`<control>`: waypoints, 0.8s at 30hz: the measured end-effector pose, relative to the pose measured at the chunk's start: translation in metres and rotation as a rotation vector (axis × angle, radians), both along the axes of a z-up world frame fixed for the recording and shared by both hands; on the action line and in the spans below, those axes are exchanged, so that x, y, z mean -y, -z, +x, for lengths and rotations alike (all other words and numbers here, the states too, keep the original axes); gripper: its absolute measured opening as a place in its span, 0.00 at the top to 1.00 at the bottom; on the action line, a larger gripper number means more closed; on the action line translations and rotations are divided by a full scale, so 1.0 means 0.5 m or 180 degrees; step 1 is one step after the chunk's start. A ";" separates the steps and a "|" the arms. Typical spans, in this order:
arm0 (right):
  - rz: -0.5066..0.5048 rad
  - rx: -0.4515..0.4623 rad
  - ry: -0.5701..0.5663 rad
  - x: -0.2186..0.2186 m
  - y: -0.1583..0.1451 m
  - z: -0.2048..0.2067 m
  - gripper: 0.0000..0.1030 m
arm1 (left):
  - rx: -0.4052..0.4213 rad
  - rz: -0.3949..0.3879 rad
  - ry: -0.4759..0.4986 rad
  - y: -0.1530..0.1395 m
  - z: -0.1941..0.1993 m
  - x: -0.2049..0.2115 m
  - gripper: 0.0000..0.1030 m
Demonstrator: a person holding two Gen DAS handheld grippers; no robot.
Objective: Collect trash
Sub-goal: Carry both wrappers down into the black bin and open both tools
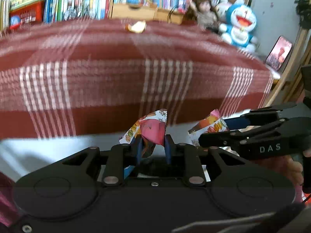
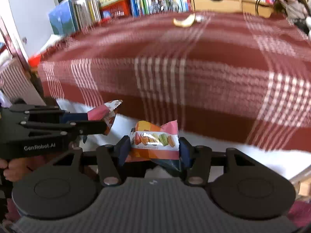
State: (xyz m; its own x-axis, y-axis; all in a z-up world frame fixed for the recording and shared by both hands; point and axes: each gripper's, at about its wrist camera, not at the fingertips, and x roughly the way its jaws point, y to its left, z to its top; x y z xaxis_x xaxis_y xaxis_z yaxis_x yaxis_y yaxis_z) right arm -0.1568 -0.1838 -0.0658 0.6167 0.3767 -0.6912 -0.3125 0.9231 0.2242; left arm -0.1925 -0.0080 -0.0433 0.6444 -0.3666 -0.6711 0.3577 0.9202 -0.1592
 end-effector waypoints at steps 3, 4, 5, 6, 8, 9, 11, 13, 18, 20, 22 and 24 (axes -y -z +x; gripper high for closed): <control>-0.0031 -0.0155 0.0008 -0.006 0.037 -0.004 0.42 | -0.0167 0.0001 -0.0021 0.035 0.004 0.000 0.78; -0.0030 -0.0209 0.0016 -0.007 0.049 -0.004 0.41 | -0.0202 0.0010 -0.0021 0.045 0.005 0.002 0.78; -0.0029 -0.0253 0.0025 -0.009 0.059 -0.004 0.41 | -0.0234 0.0022 -0.0016 0.056 0.006 0.004 0.78; -0.0033 -0.0296 0.0036 -0.010 0.070 -0.003 0.41 | -0.0271 0.0039 -0.0014 0.067 0.006 0.006 0.78; -0.0064 -0.0365 0.0047 -0.014 0.088 -0.001 0.41 | -0.0337 0.0068 -0.0023 0.081 0.008 0.013 0.78; -0.0074 -0.0401 0.0049 -0.015 0.097 0.000 0.41 | -0.0372 0.0077 -0.0025 0.089 0.008 0.015 0.78; -0.0071 -0.0459 0.0050 -0.017 0.111 0.000 0.41 | -0.0423 0.0092 -0.0027 0.100 0.010 0.018 0.77; -0.0078 -0.0488 0.0048 -0.019 0.121 -0.002 0.40 | -0.0466 0.0118 -0.0031 0.109 0.012 0.021 0.76; -0.0064 -0.0550 0.0056 -0.019 0.135 0.001 0.38 | -0.0564 0.0155 -0.0058 0.124 0.014 0.022 0.74; -0.0058 -0.0569 0.0061 -0.019 0.138 0.001 0.38 | -0.0578 0.0165 -0.0059 0.126 0.012 0.024 0.73; -0.0048 -0.0589 0.0064 -0.019 0.142 -0.001 0.38 | -0.0580 0.0183 -0.0053 0.127 0.010 0.025 0.71; -0.0043 -0.0599 0.0069 -0.020 0.145 -0.001 0.38 | -0.0584 0.0193 -0.0044 0.127 0.010 0.027 0.71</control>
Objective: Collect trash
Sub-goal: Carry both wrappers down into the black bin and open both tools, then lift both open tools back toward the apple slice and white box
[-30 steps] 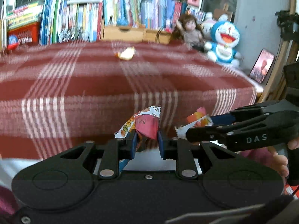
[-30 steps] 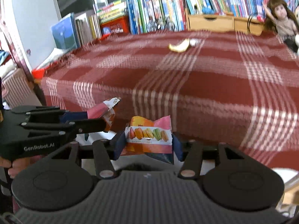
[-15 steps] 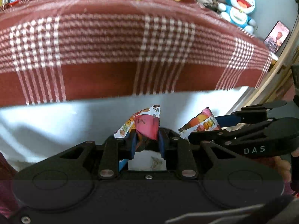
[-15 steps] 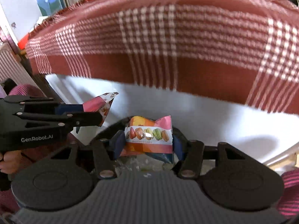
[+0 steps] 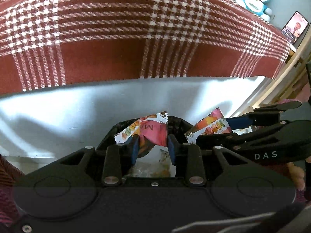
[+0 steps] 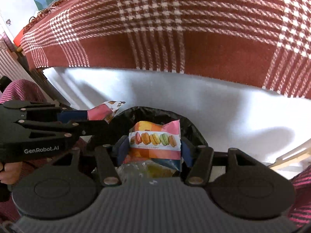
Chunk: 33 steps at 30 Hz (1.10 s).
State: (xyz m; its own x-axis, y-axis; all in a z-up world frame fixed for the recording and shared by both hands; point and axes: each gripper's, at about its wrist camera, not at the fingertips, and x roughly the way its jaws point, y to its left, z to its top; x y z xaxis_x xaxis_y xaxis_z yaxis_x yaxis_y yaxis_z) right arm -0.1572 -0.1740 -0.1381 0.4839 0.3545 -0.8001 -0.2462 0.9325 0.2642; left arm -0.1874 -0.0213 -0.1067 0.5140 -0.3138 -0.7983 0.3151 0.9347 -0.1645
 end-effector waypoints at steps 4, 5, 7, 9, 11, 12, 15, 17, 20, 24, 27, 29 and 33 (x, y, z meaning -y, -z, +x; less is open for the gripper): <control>0.0015 -0.0013 0.0007 0.001 0.000 -0.001 0.30 | -0.0011 0.0002 0.0003 0.000 -0.001 0.001 0.68; 0.0017 -0.0015 0.0006 0.001 0.000 -0.001 0.30 | -0.0014 0.0001 0.0005 0.000 -0.001 0.001 0.68; 0.0026 -0.0031 0.0005 0.000 0.001 -0.001 0.28 | -0.0016 0.0004 0.0001 0.000 -0.001 0.002 0.66; 0.0037 -0.0042 0.0011 0.000 0.002 0.000 0.25 | -0.0021 0.0004 0.0001 -0.001 -0.002 0.000 0.64; 0.0055 -0.0053 0.0018 0.001 0.003 -0.001 0.24 | -0.0023 0.0011 -0.0001 0.000 -0.002 0.001 0.62; 0.0060 -0.0059 0.0025 0.001 0.003 -0.001 0.23 | -0.0023 0.0017 -0.0004 0.000 -0.002 0.001 0.60; 0.0067 -0.0066 0.0042 0.004 0.003 -0.001 0.22 | -0.0016 0.0025 -0.0018 0.001 -0.001 0.001 0.55; 0.0068 -0.0064 0.0057 0.008 0.003 -0.002 0.21 | -0.0006 0.0031 -0.0041 -0.001 -0.001 0.000 0.51; 0.0074 -0.0061 0.0077 0.011 0.002 -0.002 0.20 | 0.0002 0.0048 -0.0080 -0.003 0.000 -0.001 0.45; 0.0093 -0.0007 0.0116 0.019 -0.011 -0.004 0.20 | 0.0052 0.0068 -0.0129 -0.020 0.001 -0.007 0.32; 0.0129 0.0087 0.0146 0.029 -0.034 -0.005 0.20 | 0.0140 0.0031 -0.0134 -0.046 0.000 -0.013 0.23; 0.0171 0.0168 0.0164 0.038 -0.055 -0.004 0.20 | 0.0244 -0.0020 -0.0120 -0.074 -0.001 -0.017 0.22; 0.0261 0.0429 0.0123 0.058 -0.122 0.004 0.18 | 0.0593 -0.0119 -0.0043 -0.145 0.006 -0.023 0.16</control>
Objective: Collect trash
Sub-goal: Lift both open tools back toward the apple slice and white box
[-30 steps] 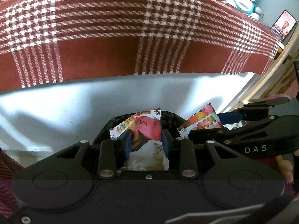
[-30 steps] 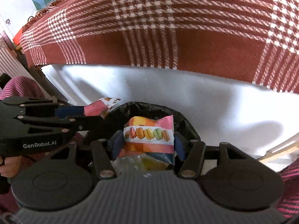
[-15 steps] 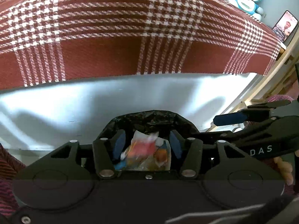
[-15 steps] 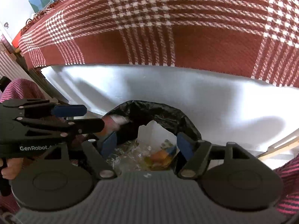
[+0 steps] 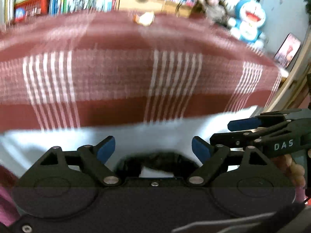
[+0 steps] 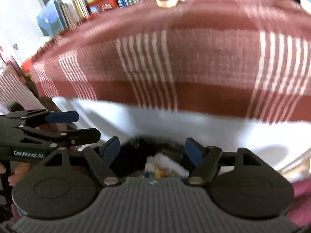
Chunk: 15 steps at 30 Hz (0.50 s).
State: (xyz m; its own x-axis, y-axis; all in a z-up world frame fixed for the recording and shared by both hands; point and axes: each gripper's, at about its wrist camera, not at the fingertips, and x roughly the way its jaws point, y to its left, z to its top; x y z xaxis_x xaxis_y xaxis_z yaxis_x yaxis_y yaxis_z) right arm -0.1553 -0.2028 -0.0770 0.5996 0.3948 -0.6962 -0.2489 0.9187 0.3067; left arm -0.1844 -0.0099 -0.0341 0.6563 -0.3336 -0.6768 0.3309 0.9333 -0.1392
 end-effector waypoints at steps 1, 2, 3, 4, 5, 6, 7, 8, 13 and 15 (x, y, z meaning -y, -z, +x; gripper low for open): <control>0.0023 0.0088 0.0003 0.006 -0.020 0.004 0.17 | 0.0085 0.0000 0.0014 -0.018 0.007 0.001 0.14; 0.0045 0.0167 0.0014 0.012 -0.041 0.010 0.17 | 0.0185 0.0008 0.0021 -0.036 0.016 0.001 0.14; 0.0078 0.0261 0.0036 0.020 -0.063 0.017 0.17 | 0.0269 0.0022 0.0024 -0.052 0.026 0.003 0.13; 0.0109 0.0338 0.0059 0.029 -0.083 0.025 0.16 | 0.0356 0.0042 0.0022 -0.068 0.039 0.004 0.13; 0.0135 0.0413 0.0088 0.037 -0.102 0.034 0.15 | 0.0425 0.0059 0.0006 -0.081 0.054 0.004 0.13; 0.0146 0.0494 0.0126 0.044 -0.122 0.045 0.15 | 0.0484 0.0070 -0.0015 -0.095 0.069 0.006 0.13; 0.0140 0.0561 0.0162 0.049 -0.138 0.057 0.15 | 0.0532 0.0068 -0.0018 -0.108 0.082 0.011 0.12; 0.0125 0.0622 0.0196 0.056 -0.153 0.069 0.14 | 0.0595 0.0051 -0.0005 -0.122 0.101 0.014 0.12; 0.0120 0.0788 0.0397 0.087 -0.215 0.156 0.12 | 0.0778 -0.0026 -0.0047 -0.162 0.209 0.044 0.10; 0.0189 0.0778 0.0507 0.103 -0.232 0.198 0.12 | 0.0811 -0.0021 -0.0050 -0.166 0.257 0.061 0.10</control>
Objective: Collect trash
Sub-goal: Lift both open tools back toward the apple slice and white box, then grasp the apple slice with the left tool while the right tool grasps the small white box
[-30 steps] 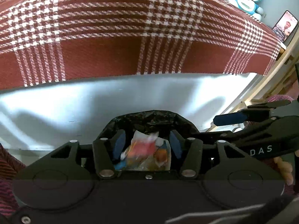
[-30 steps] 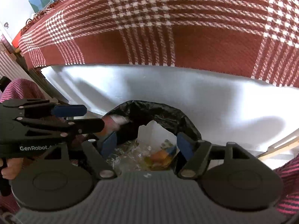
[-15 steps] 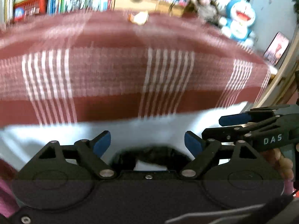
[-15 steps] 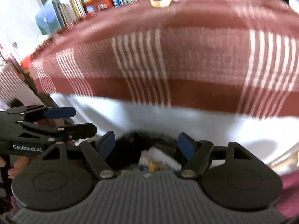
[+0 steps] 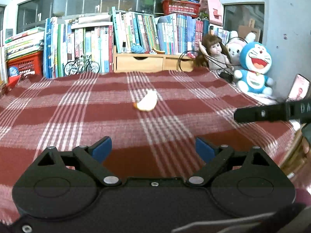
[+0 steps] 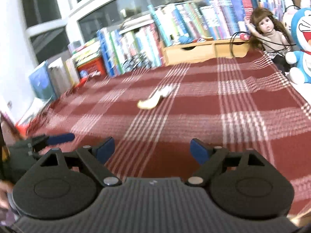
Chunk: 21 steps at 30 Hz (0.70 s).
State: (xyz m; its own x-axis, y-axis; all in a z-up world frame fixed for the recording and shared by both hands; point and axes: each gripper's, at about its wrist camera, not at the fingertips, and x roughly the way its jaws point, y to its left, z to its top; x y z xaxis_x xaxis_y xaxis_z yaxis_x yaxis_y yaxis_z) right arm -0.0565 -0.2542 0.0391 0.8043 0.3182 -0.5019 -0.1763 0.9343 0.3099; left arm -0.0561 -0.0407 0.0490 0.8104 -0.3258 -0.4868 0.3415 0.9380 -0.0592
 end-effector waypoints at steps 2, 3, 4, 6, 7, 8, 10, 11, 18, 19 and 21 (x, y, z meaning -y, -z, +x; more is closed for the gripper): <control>0.0117 -0.0017 0.0104 0.015 -0.014 0.041 0.12 | 0.0069 0.0028 0.0016 -0.004 0.053 0.023 0.10; 0.0177 -0.0038 0.0140 0.022 -0.019 0.064 0.12 | 0.0084 0.0037 0.0006 -0.003 0.077 0.034 0.10; 0.0236 -0.0057 0.0175 0.029 -0.021 0.085 0.12 | 0.0093 0.0034 -0.0022 -0.003 0.106 0.046 0.10; 0.0337 -0.0110 0.0226 0.039 -0.026 0.129 0.13 | 0.0060 0.0046 -0.0040 0.005 0.156 0.064 0.09; 0.0371 -0.0141 0.0238 0.040 -0.030 0.153 0.13 | 0.0029 0.0056 -0.0080 0.011 0.189 0.075 0.09; 0.0405 -0.0170 0.0257 0.040 -0.032 0.176 0.14 | 0.0008 0.0065 -0.0134 0.016 0.216 0.084 0.08; 0.0467 -0.0222 0.0278 0.039 -0.033 0.214 0.15 | -0.0040 0.0107 -0.0214 0.033 0.262 0.093 0.08; 0.0492 -0.0243 0.0280 0.038 -0.033 0.235 0.15 | -0.0067 0.0129 -0.0234 0.039 0.283 0.099 0.08; 0.0500 -0.0400 0.0271 0.017 -0.004 0.359 0.18 | -0.0255 0.0131 -0.0230 0.089 0.386 0.120 0.16; 0.0496 -0.0421 0.0262 0.014 0.002 0.373 0.18 | -0.0328 0.0113 -0.0227 0.096 0.396 0.119 0.24; 0.0491 -0.0459 0.0241 0.008 0.012 0.395 0.19 | -0.0509 0.0044 -0.0235 0.107 0.410 0.112 0.53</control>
State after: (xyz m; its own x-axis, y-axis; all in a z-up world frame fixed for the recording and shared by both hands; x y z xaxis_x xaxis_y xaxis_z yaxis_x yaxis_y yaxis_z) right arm 0.1411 -0.2583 0.0330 0.7523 0.3417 -0.5633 -0.0511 0.8827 0.4672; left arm 0.1489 -0.0967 -0.0045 0.7439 -0.2605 -0.6155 0.2588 0.9613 -0.0941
